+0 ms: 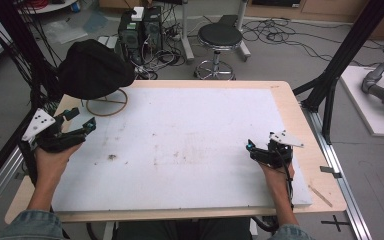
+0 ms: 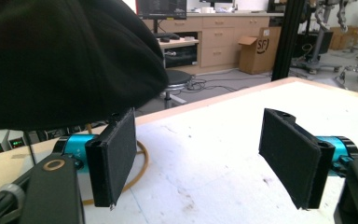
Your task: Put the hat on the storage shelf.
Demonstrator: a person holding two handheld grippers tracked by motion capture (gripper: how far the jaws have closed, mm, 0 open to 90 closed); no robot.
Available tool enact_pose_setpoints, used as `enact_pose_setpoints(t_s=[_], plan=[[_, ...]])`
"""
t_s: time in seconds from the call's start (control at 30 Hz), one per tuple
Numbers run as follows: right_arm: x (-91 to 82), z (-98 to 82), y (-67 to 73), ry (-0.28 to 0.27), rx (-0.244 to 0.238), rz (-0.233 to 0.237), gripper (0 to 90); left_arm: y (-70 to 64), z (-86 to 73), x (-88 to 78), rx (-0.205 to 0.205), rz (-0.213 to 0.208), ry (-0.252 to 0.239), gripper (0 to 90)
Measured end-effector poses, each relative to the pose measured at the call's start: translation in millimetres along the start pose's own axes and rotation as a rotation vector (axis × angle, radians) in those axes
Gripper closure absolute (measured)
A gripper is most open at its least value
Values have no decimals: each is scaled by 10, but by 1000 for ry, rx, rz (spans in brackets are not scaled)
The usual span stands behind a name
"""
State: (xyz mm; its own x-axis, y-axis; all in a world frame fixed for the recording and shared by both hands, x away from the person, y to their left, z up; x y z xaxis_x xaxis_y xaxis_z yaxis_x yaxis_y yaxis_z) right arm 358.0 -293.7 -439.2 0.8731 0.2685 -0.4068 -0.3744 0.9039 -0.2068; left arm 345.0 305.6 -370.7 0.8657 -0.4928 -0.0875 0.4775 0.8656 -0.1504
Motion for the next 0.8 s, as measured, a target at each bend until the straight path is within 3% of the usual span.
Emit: enact_pose_setpoints(t_s=[0.27,0.8], plan=[[0,-2,-4,0,-1,0,133,-104,-203,-13,10,-14,6,278],[-7,-4,1,5,-2,-3,133,-123,-544,-67,-8,-6,40,276]])
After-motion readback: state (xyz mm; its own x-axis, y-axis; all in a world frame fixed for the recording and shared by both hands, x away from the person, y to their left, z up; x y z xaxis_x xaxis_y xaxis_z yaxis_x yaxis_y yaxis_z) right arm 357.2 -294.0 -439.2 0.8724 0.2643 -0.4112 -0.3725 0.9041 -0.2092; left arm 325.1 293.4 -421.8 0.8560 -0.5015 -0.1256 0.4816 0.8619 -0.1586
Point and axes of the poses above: each handheld gripper's, and its own axes: x roughly forward along the jaws, z roughly out of its top, y roughly to its left, the point moved 2 cm from there along x, roughly forward along the jaws, and after that the axes turned 9 degrees about -x, right-handed, at the moved point
